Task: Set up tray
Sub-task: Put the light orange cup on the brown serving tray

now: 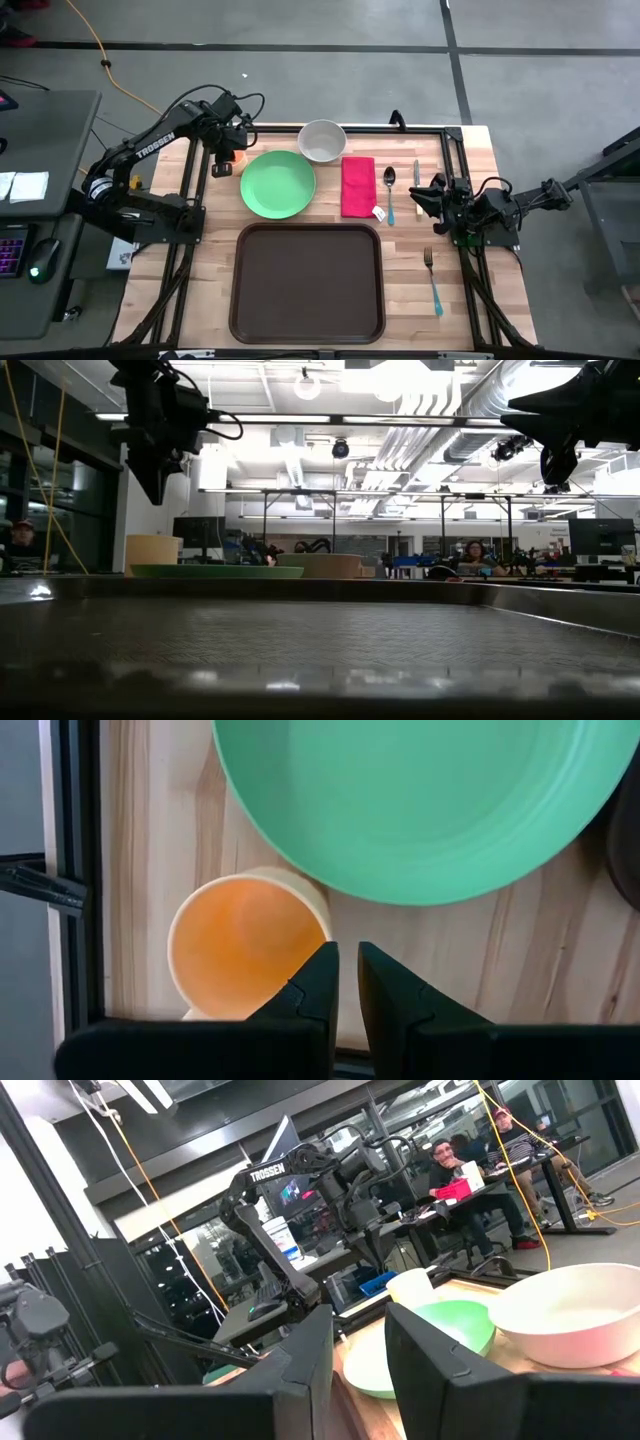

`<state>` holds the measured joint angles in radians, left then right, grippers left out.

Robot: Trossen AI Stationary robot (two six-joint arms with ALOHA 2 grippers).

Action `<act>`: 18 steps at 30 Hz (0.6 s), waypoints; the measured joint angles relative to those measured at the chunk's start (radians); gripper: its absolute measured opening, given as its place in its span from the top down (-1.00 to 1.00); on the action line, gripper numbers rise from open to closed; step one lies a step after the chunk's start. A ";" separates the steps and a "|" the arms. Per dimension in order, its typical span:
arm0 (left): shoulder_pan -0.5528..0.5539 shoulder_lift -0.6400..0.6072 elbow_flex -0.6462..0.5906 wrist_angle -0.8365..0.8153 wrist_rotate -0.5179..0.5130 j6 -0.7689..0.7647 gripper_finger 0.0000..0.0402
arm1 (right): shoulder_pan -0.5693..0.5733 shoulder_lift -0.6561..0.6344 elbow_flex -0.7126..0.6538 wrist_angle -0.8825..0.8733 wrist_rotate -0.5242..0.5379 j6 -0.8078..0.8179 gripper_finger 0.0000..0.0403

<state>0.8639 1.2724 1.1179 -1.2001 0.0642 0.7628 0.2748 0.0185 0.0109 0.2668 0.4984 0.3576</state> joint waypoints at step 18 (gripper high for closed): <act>0.000 0.000 0.000 0.064 -0.004 -0.011 0.63 | 0.000 0.000 0.000 0.000 0.000 0.000 0.63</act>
<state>0.8639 1.2720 1.1179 -1.1362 0.0597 0.7521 0.2745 0.0185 0.0109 0.2668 0.4984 0.3576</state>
